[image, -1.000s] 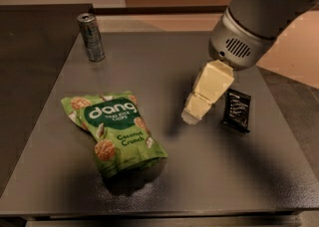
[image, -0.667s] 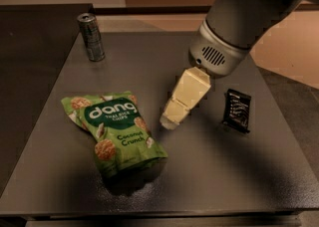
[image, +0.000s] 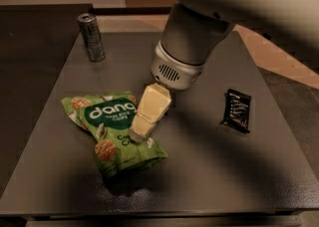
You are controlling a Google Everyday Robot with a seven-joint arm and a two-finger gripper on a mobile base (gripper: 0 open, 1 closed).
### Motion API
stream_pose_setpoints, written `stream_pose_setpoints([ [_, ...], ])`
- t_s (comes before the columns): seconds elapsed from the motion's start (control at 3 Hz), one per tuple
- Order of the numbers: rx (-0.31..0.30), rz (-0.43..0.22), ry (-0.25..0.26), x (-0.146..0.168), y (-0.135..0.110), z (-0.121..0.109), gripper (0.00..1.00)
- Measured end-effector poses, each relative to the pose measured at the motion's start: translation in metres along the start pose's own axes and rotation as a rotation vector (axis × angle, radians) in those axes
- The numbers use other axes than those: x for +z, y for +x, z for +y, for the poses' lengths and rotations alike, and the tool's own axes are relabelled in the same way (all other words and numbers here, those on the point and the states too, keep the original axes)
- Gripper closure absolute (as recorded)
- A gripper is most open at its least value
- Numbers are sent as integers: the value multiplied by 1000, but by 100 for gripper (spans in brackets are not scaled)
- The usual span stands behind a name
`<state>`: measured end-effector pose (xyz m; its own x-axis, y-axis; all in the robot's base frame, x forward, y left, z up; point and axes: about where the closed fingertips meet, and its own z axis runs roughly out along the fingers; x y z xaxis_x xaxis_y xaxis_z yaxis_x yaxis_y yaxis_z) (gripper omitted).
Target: Move green rice chip bag near redbull can
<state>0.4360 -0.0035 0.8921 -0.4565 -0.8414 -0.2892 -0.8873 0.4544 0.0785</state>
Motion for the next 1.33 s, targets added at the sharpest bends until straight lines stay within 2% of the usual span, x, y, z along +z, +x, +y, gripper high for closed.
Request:
stream_pose_setpoints([
  [0.67, -51, 74, -34, 27, -23, 29, 0],
  [1.0, -94, 87, -77, 31, -34, 43, 0],
  [1.33, -119, 108, -70, 41, -40, 47, 0],
])
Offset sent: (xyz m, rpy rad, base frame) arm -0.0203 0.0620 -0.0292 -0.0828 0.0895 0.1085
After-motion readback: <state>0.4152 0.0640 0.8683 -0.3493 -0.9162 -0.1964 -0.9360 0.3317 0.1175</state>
